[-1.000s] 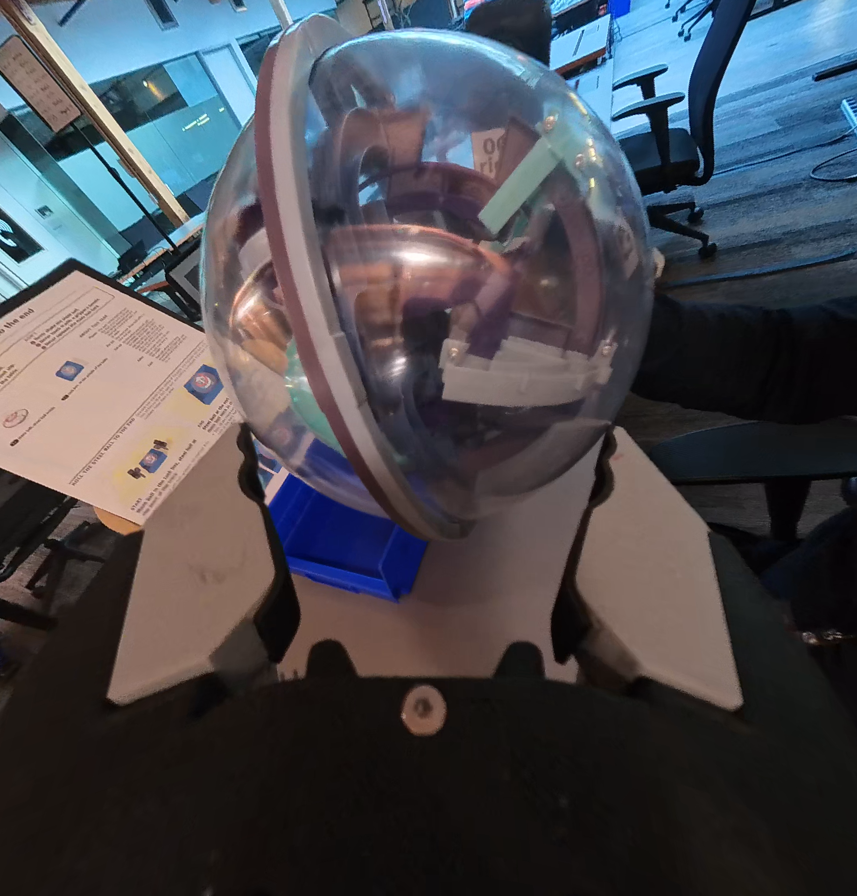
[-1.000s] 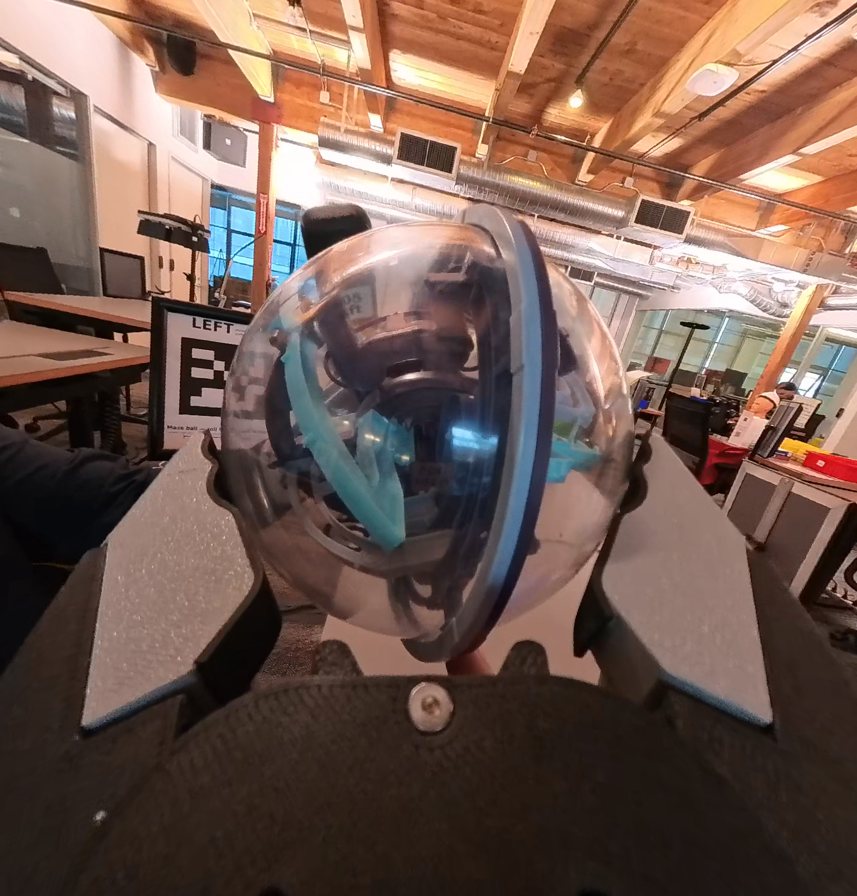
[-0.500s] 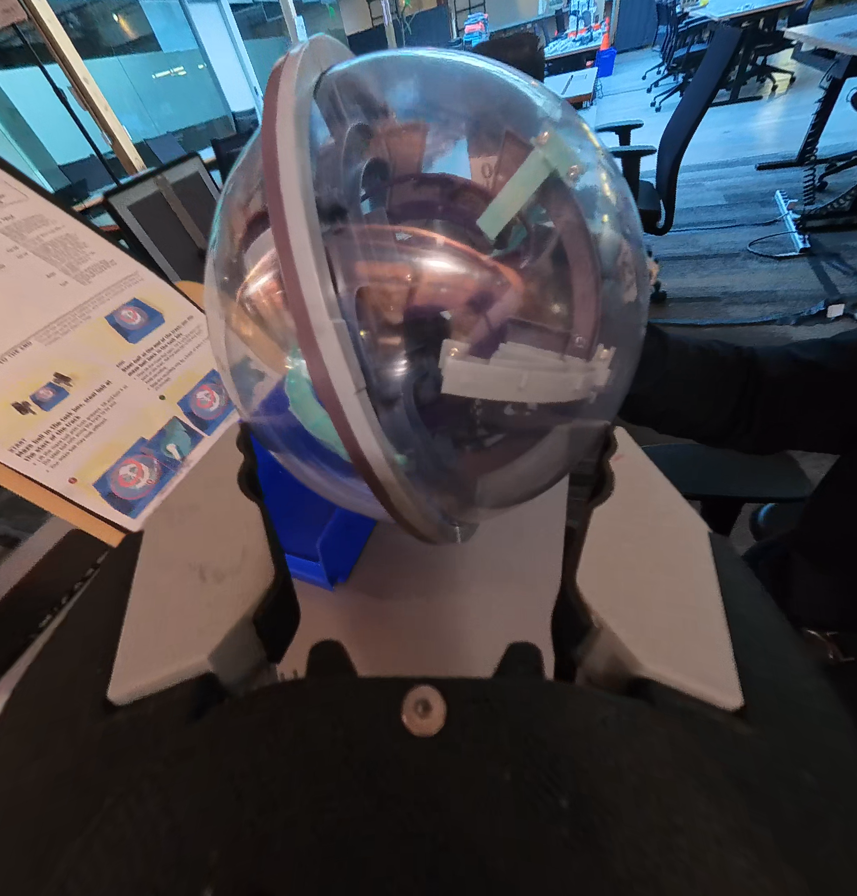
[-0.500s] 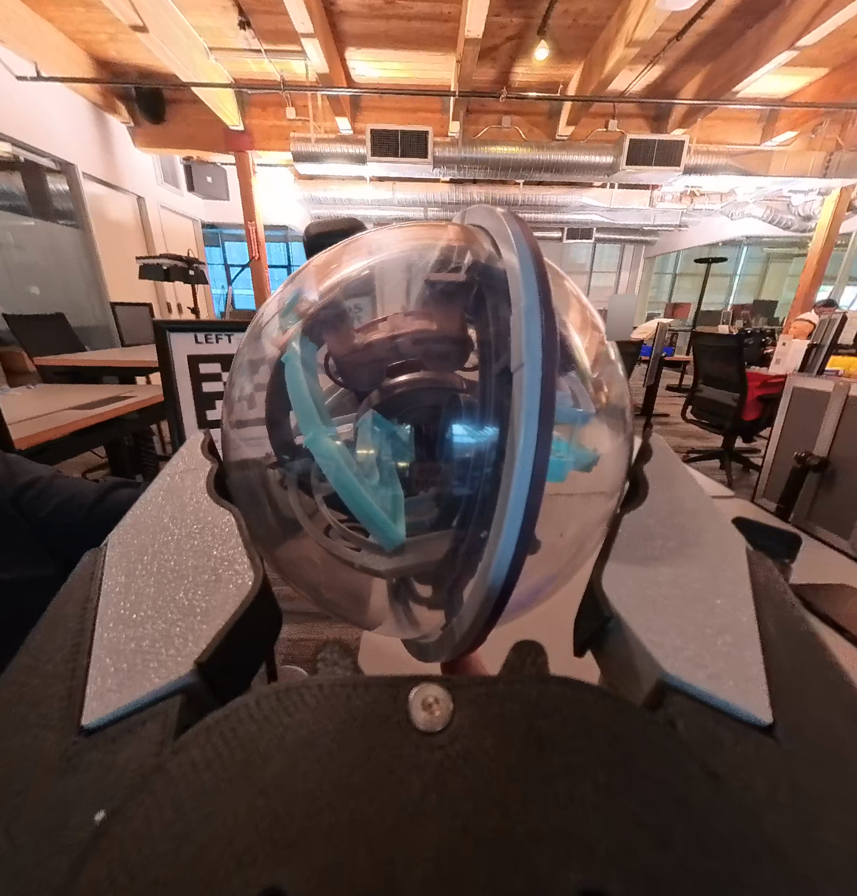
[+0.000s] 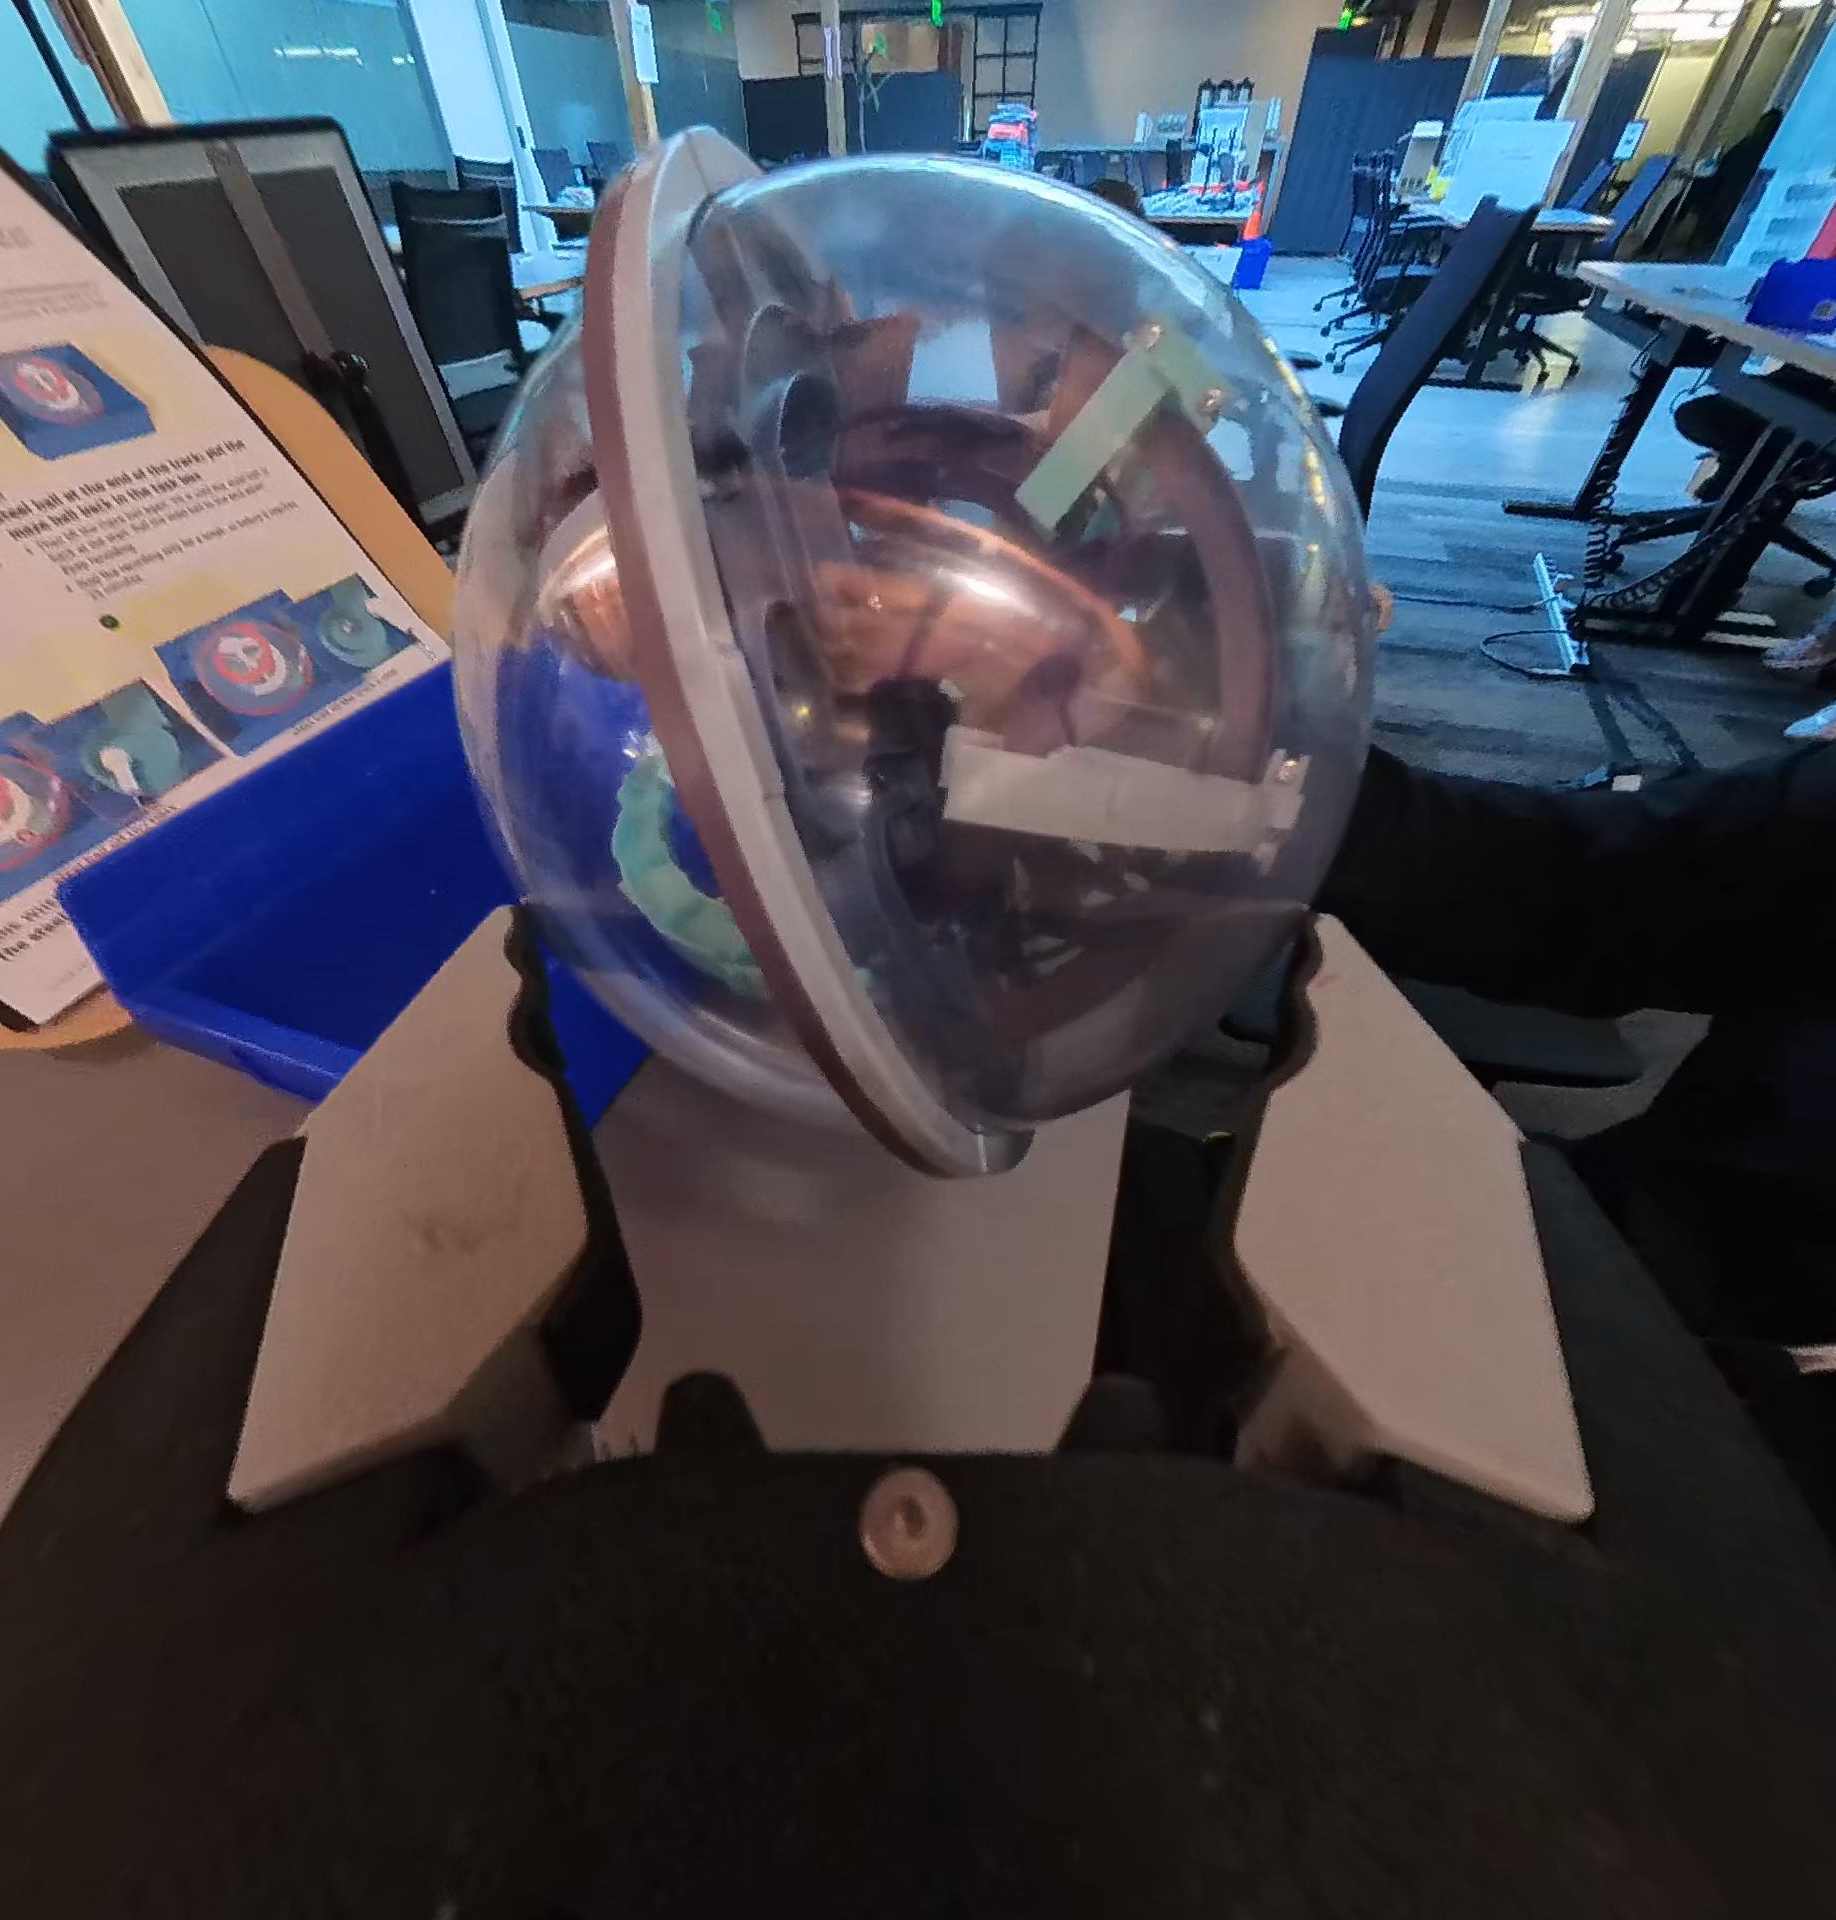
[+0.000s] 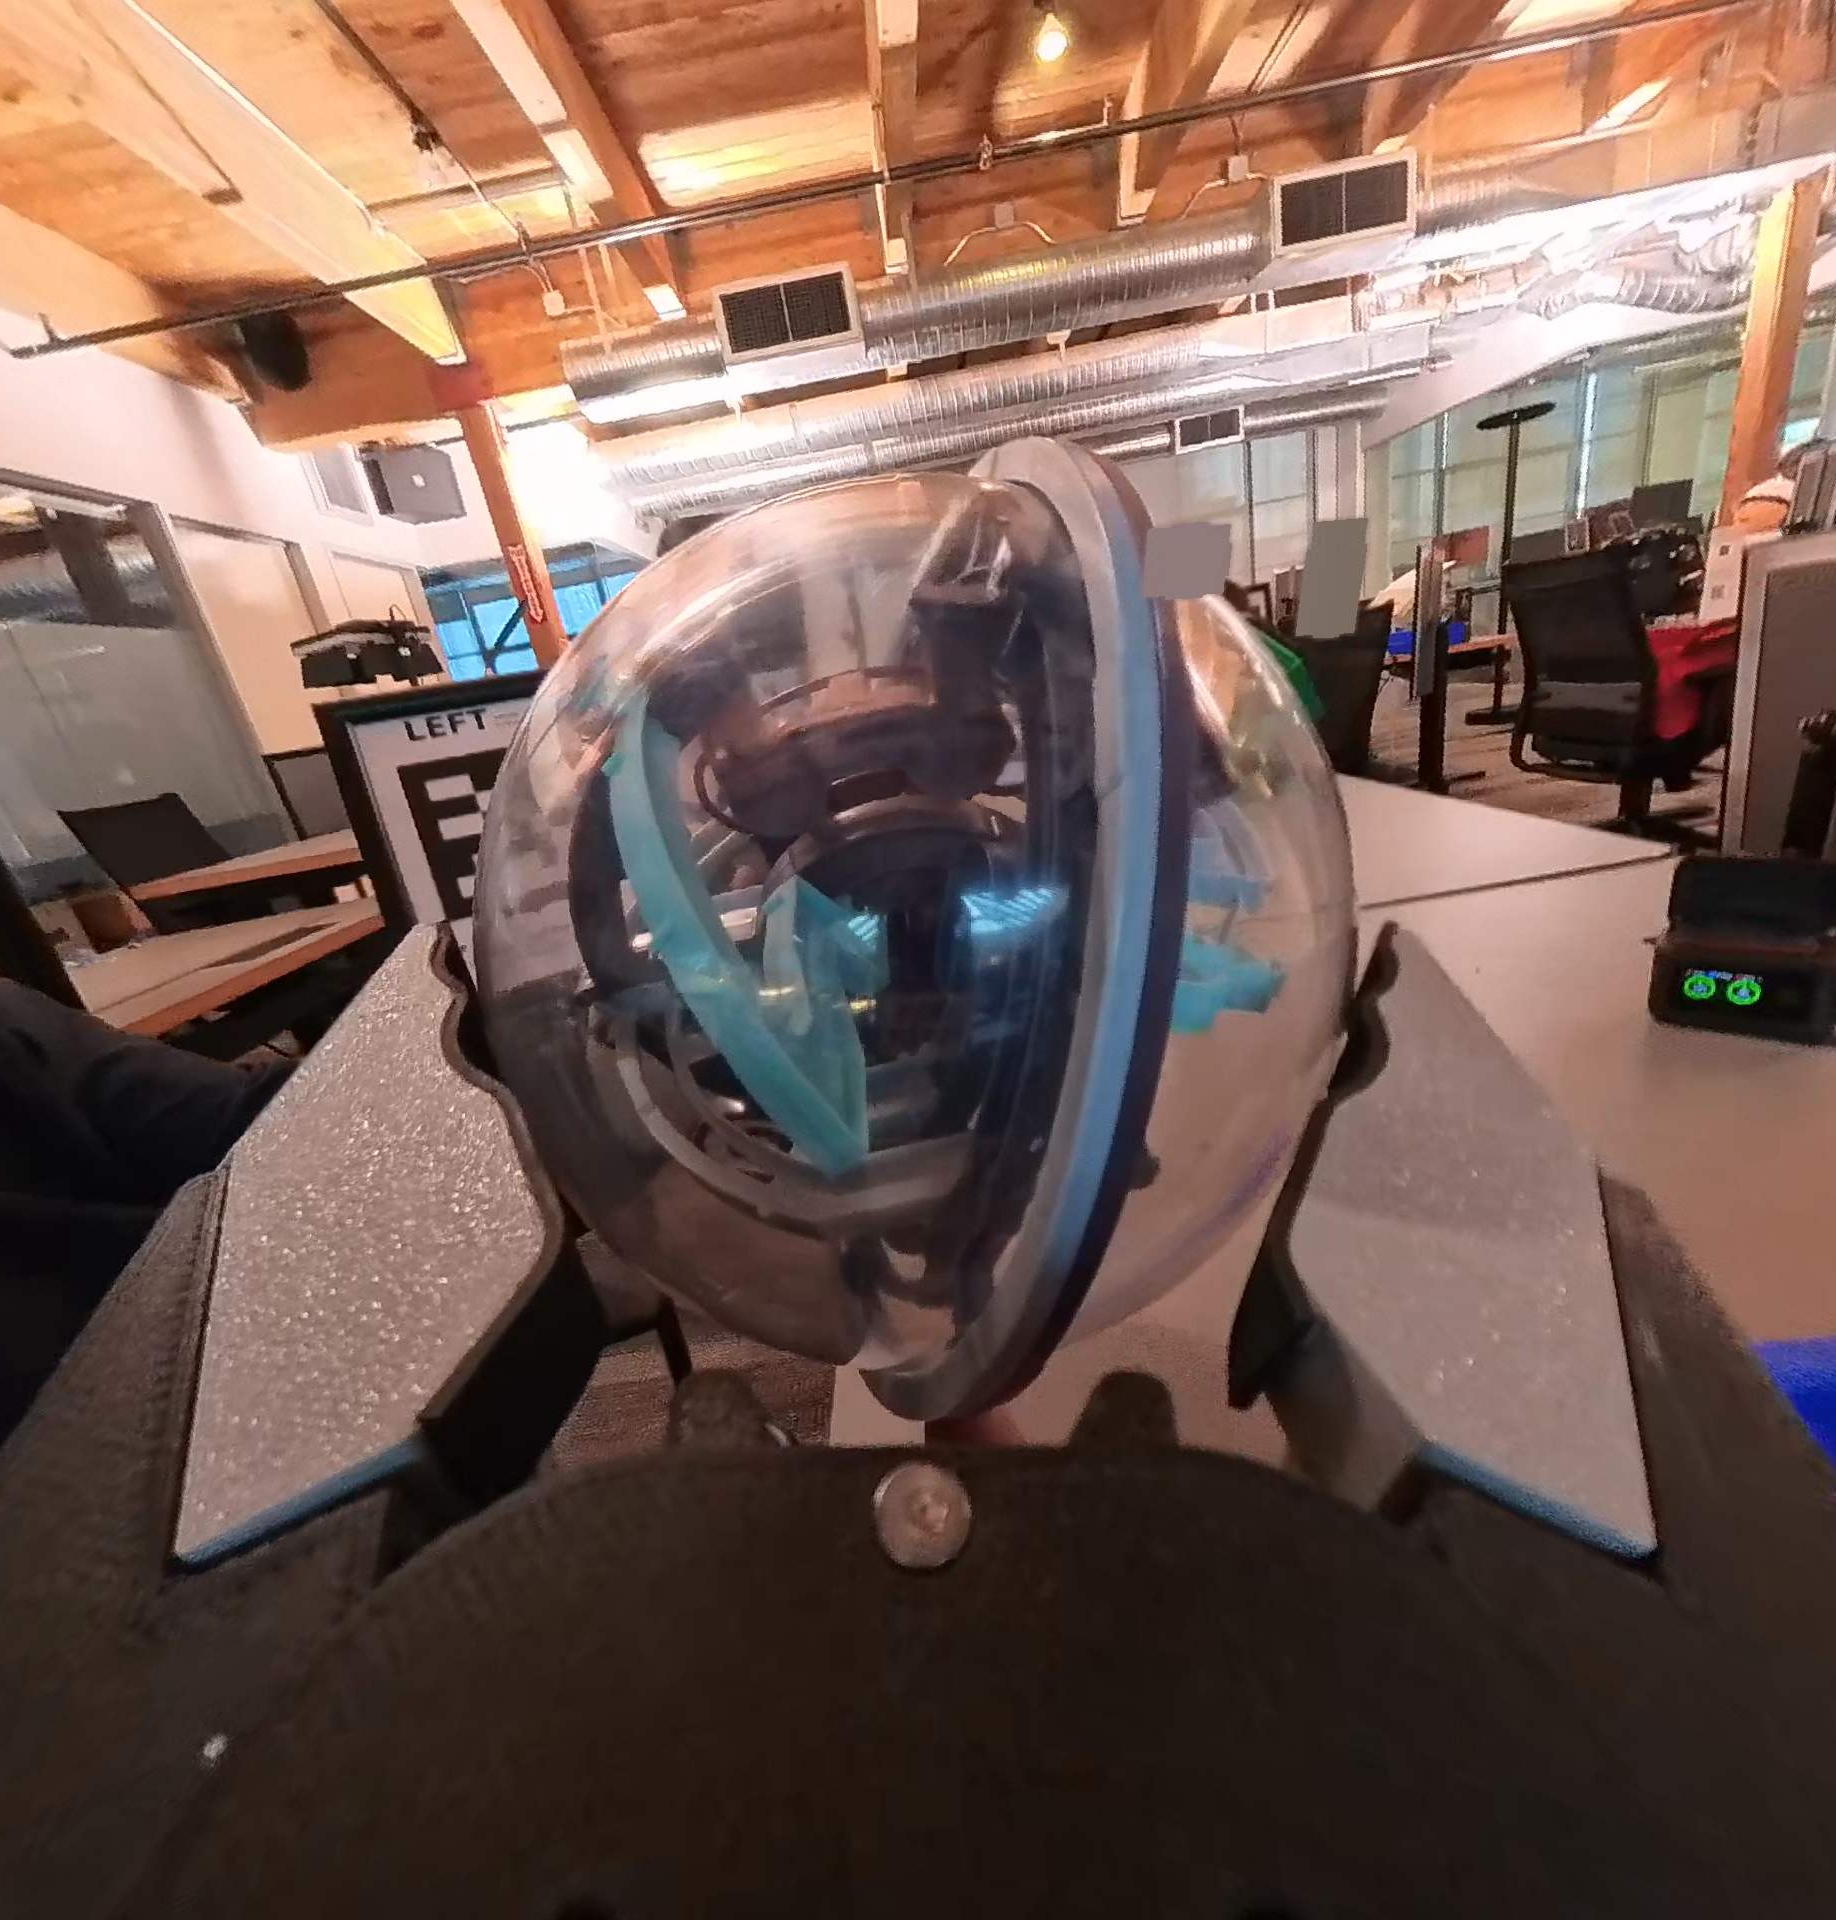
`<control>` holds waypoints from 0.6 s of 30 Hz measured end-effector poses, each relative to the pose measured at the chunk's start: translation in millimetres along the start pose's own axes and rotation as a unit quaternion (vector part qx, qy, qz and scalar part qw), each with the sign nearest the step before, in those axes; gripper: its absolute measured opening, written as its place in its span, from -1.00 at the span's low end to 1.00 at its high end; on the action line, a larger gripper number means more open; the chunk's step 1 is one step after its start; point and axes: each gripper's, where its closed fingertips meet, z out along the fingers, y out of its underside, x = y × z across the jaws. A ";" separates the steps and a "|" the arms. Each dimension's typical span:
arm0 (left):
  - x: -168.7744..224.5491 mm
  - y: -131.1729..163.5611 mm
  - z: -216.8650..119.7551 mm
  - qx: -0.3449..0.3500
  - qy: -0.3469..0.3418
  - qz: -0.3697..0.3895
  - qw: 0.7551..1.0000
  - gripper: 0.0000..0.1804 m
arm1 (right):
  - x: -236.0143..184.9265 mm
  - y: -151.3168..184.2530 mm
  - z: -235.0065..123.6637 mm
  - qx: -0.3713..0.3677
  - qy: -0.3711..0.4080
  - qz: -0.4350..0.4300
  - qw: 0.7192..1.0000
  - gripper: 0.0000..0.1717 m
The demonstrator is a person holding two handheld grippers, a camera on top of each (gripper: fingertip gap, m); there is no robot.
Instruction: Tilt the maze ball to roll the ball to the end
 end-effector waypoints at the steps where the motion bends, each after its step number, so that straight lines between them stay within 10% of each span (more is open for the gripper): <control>1: -0.5 4.8 0.9 0.002 0.001 -0.005 1.000 0.50 | 1.8 5.8 -1.2 -0.001 0.001 0.007 1.000 0.82; 18: -0.6 74.3 11.4 -0.003 0.011 -0.058 0.998 0.51 | 16.5 77.3 -14.7 -0.024 0.012 0.062 0.998 0.83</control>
